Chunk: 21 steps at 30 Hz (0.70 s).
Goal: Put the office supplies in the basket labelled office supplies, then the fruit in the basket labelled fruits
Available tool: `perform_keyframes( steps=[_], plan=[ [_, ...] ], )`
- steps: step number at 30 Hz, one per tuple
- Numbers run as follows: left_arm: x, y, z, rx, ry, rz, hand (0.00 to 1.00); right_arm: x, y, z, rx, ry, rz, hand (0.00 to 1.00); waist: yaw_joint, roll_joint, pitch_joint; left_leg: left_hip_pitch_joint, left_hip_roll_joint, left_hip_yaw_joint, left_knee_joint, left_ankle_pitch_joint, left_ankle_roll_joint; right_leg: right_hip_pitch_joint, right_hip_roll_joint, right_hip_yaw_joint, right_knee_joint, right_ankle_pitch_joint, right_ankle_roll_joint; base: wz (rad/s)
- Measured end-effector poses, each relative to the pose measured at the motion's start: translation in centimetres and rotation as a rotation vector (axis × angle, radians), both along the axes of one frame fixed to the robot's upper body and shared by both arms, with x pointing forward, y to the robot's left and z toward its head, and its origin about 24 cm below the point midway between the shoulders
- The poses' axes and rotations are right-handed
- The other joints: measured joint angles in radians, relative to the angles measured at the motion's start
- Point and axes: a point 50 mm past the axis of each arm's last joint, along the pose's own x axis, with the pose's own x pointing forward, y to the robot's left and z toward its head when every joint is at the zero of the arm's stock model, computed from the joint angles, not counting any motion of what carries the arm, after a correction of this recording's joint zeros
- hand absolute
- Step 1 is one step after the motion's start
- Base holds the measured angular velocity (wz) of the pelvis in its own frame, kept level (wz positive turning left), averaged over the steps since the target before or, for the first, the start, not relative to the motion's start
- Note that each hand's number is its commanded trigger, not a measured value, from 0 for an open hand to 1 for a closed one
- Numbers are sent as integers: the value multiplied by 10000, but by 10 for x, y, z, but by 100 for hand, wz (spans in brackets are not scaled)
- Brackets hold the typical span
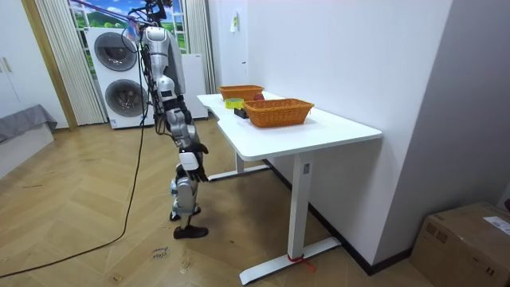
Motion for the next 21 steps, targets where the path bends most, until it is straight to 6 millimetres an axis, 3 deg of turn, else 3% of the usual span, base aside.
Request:
perform_keyframes(
  steps=[4,14,21],
  plan=[
    [0,1,0,32,-10,59,0,-5,-2,0,-74,63,-591,0,-35,-5,0,-27,-7,29,-7,0,1,-48,13,130,1,-6,7,-3],
    [-9,15,5,561,-20,716,0,-17,-18,4,-587,77,-4201,0,-340,-216,-12,-37,7,116,-76,1,1,-140,85,235,4,-30,10,-3],
    [-14,21,7,746,-46,1187,0,3,-45,13,-1372,-991,-6675,0,-560,-219,-22,127,17,274,-145,2,-1,-125,125,479,16,-30,8,-7]
  ],
)
